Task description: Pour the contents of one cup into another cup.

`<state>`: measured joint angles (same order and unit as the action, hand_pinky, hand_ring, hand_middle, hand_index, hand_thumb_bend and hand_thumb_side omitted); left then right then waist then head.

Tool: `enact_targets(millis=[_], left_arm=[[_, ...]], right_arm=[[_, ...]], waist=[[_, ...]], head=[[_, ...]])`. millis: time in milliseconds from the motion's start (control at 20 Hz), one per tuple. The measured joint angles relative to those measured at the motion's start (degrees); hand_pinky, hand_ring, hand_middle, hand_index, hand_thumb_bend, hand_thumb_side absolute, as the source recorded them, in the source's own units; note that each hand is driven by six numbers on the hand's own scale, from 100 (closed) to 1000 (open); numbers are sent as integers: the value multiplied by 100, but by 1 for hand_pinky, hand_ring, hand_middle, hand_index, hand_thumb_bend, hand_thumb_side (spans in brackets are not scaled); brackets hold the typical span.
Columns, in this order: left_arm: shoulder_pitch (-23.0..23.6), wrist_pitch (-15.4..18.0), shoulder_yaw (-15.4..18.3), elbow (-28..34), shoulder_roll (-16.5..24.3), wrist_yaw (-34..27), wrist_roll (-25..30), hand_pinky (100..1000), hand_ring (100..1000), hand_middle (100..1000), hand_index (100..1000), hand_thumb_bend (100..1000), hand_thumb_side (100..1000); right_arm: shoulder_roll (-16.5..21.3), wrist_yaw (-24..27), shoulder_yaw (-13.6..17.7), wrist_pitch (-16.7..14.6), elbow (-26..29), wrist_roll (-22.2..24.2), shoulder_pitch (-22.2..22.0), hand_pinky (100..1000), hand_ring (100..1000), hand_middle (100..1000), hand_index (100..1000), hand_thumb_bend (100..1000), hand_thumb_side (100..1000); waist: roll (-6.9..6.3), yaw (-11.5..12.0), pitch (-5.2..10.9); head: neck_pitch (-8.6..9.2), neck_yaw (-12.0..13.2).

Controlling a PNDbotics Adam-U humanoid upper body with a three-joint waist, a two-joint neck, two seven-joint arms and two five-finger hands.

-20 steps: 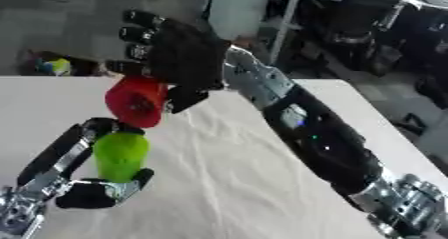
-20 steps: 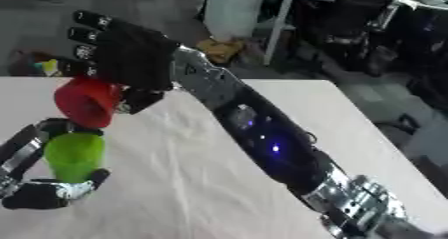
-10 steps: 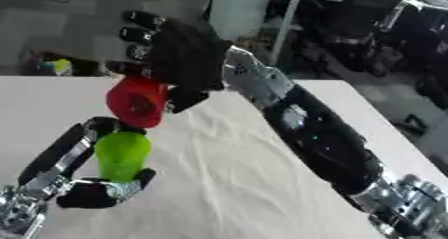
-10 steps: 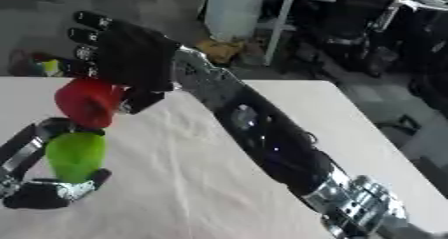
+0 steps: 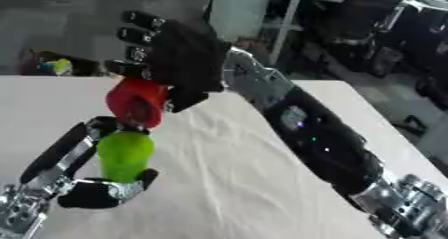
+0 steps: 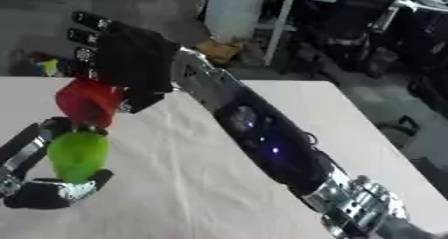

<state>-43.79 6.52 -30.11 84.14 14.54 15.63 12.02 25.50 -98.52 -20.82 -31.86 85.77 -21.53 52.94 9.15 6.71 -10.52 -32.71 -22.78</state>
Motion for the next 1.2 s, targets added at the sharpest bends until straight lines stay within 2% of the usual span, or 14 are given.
enact_targets(millis=[1200], left_arm=[[-1,0,-1,2,0,6,1,415,380,537,723,100,266]], right_arm=[[32,-138,-31,86,-26,7,2,746,664,837,774,100,560]], waist=[[-9,11,14]], head=[[0,2]])
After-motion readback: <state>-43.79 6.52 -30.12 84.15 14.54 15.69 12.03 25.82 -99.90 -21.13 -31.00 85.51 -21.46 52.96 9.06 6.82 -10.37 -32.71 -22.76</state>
